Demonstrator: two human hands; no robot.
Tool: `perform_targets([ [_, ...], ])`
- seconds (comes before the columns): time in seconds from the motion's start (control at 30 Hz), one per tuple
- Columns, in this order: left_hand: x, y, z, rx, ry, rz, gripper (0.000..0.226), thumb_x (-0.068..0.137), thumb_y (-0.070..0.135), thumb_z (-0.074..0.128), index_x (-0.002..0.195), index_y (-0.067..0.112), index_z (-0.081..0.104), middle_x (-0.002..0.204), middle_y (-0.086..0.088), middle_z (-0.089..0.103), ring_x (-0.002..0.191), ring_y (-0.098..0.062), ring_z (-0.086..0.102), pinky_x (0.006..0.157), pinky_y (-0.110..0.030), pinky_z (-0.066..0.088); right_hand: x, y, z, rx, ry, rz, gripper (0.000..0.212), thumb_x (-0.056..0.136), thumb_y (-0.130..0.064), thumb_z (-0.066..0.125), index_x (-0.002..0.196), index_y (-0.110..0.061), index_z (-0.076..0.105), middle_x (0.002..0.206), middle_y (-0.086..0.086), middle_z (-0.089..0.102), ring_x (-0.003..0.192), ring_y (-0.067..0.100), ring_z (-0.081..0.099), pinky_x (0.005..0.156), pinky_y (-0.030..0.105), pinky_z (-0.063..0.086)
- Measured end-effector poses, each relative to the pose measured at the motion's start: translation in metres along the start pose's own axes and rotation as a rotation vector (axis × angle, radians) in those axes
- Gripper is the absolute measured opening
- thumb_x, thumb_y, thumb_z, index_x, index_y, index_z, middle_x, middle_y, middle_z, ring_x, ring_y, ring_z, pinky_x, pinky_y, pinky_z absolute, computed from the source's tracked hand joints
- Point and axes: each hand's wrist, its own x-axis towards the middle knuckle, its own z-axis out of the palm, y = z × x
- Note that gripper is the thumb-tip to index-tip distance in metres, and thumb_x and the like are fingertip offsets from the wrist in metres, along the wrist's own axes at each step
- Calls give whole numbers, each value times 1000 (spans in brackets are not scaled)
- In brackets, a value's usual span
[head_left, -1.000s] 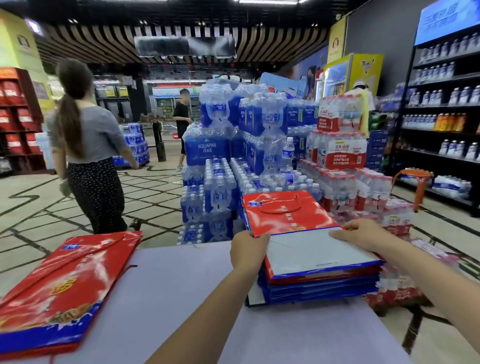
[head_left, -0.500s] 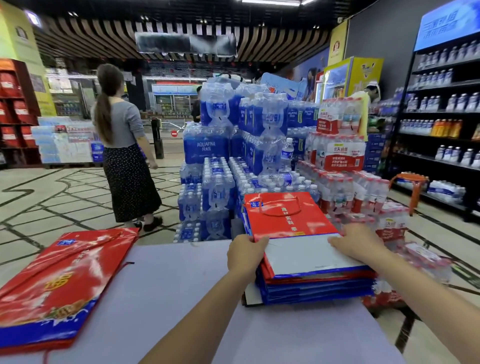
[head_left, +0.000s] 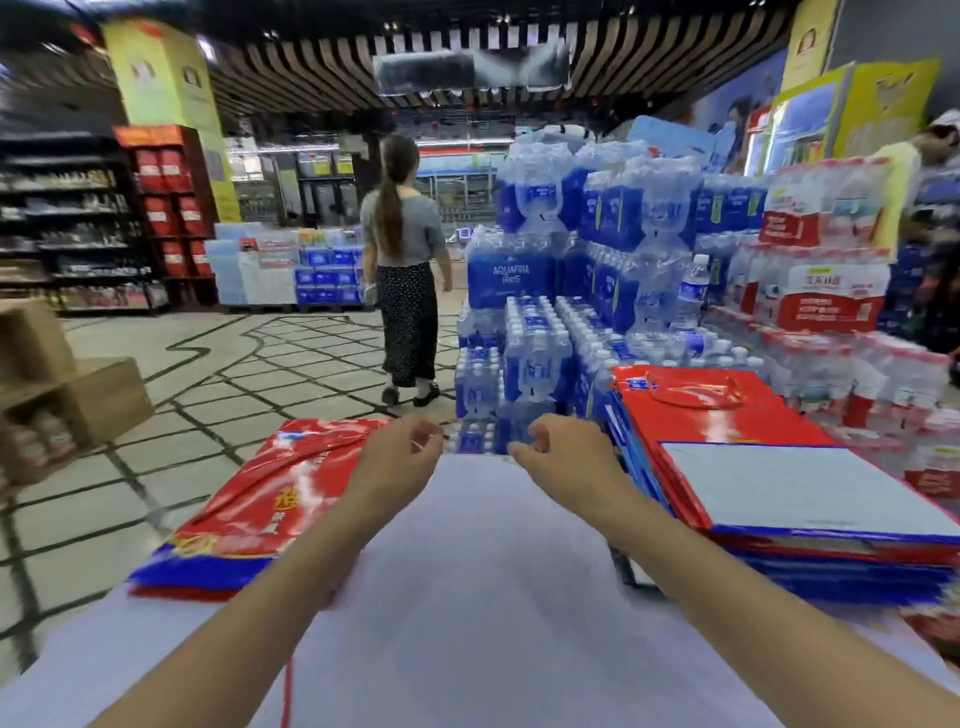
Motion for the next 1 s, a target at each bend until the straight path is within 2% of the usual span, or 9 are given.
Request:
perform_targets([
  [0.13, -10, -66, -56, 74, 116, -126, 15, 90, 20, 59, 99, 17, 70, 91, 3, 69, 83, -15, 62, 75, -29, 48, 3, -57, 74, 69, -149, -2, 40, 90, -45, 59, 114, -13, 64, 108, 3, 66, 102, 23, 60, 84, 33, 49],
  [0.23, -22, -110, -90, 211, 147, -254, 9, 91, 28, 58, 91, 22, 65, 83, 4, 66, 79, -17, 60, 66, -28, 42, 2, -88, 125, 125, -257, 54, 42, 87, -50, 62, 104, -12, 67, 102, 3, 67, 97, 23, 62, 81, 33, 50],
  [0.33, -33, -157, -114, 367, 123, -437, 29, 84, 49, 59, 87, 20, 63, 94, -8, 69, 85, -27, 60, 72, -33, 48, -1, -107, 165, 176, -349, 159, 55, 84, -61, 60, 113, -14, 65, 112, 3, 67, 102, 26, 63, 83, 33, 51],
  [0.43, -48, -193, -120, 507, 35, -602, 70, 75, 73, 50, 111, 14, 63, 114, -15, 63, 106, -34, 58, 88, -39, 50, -7, -113, 190, 128, -341, 235, 53, 83, -57, 62, 117, -16, 61, 119, 3, 65, 109, 28, 61, 93, 34, 48],
  [0.5, -56, -202, -118, 507, 58, -645, 83, 77, 77, 50, 123, 8, 56, 121, -17, 60, 113, -35, 56, 91, -40, 48, -8, -115, 199, 71, -313, 281, 49, 81, -56, 64, 111, -18, 60, 116, 3, 66, 107, 27, 61, 95, 38, 48],
  [0.7, -49, -203, -114, 464, 188, -634, 73, 73, 73, 59, 105, 7, 62, 108, -13, 66, 102, -35, 60, 83, -41, 51, -2, -117, 199, 168, -266, 345, 28, 81, -39, 65, 98, -19, 56, 107, 3, 68, 99, 26, 64, 86, 36, 51],
  [0.8, -45, -200, -116, 318, 281, -618, 58, 78, 53, 69, 106, 4, 55, 107, -16, 65, 102, -37, 59, 77, -37, 46, 3, -113, 196, 410, -226, 405, 22, 83, -31, 71, 92, -14, 61, 99, 4, 71, 90, 23, 68, 76, 36, 56],
  [0.9, -39, -197, -120, 149, 318, -602, 50, 80, 43, 74, 105, 4, 56, 104, -14, 66, 98, -35, 59, 70, -34, 38, 6, -110, 182, 935, -210, 554, 7, 84, -7, 71, 86, -11, 65, 86, 9, 71, 77, 22, 70, 76, 43, 60],
  [1.0, -36, -182, -119, -18, 393, -570, 47, 77, 40, 78, 104, 9, 55, 97, -5, 61, 92, -27, 58, 71, -35, 42, 14, -105, 164, 1172, -182, 507, 20, 88, 5, 63, 82, -14, 59, 83, 7, 67, 72, 18, 66, 72, 37, 56],
])
